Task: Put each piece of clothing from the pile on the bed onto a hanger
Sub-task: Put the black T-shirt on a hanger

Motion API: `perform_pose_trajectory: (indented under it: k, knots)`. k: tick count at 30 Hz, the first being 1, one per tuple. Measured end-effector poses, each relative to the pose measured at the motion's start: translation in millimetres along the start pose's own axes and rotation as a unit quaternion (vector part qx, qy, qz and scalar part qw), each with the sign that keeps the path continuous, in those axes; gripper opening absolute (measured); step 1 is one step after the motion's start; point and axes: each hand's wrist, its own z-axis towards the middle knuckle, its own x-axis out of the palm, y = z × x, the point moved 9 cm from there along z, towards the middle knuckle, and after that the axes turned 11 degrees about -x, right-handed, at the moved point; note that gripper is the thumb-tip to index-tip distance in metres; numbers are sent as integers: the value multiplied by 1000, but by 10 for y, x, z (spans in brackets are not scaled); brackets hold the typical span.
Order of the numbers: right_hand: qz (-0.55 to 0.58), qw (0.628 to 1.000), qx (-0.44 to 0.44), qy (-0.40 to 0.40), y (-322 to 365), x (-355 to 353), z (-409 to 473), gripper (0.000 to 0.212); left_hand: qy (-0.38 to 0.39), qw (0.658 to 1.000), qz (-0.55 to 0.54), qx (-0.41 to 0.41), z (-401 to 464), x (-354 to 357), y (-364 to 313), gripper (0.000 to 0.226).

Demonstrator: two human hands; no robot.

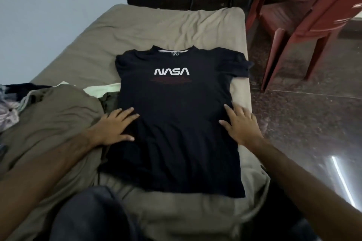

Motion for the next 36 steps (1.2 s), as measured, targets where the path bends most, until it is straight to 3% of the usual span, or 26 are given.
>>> perform_pose_trajectory:
  k: [3, 5, 7, 10, 13, 16, 19, 21, 23, 25, 27, 28, 30, 32, 36]
  knots:
    - [29, 998, 39, -28, 226, -41, -572, 69, 39, 974, -179, -131, -153, 111, 128, 105]
    - [24, 999, 38, -19, 389, -10, -907, 73, 89, 946, -288, -118, -312, 187, 27, 107]
    - [-11, 999, 29, -29, 502, -35, -1130, 71, 104, 939, -314, -95, -488, 192, -53, 102]
    - [-30, 997, 11, -71, 572, -144, -1274, 66, 48, 937, -337, -77, -673, 70, -33, 88]
    - [138, 989, 7, -54, 550, -23, -1309, 64, -11, 925, -374, -65, -825, -34, 119, 73]
    - [225, 974, -10, -36, 587, 125, -1391, 59, -30, 942, -331, -53, -962, -24, 230, 55]
    - [266, 963, 38, 24, 435, 151, -1436, 58, -11, 976, -210, -57, -1055, 120, 324, 43]
    - [205, 971, 42, 112, 381, 140, -1461, 64, 5, 993, -108, -52, -1098, 219, 324, 47]
    - [58, 983, 42, 169, 410, 44, -1523, 66, 10, 998, -42, -43, -1121, 228, 260, 50]
    - [-90, 992, 29, 82, 598, -260, -1497, 54, -30, 999, 26, -33, -1125, 97, 168, 50]
    - [-90, 994, -44, -35, 906, -414, -1428, 60, -120, 989, 85, 4, -1166, -95, 42, 60]
    - [-51, 994, -87, -32, 1045, -348, -1391, 65, -135, 984, 105, 49, -1216, -119, -42, 67]
    - [-26, 987, -142, 73, 1266, -81, -1300, 67, -66, 977, 147, 138, -1328, 40, -134, 70]
    - [-75, 972, -151, 162, 1381, 0, -1193, 54, -2, 982, 135, 134, -1442, 73, -50, 58]
    - [-49, 970, -191, 140, 1940, -407, -754, 26, -152, 986, 8, 70, -1808, -294, 268, 38]
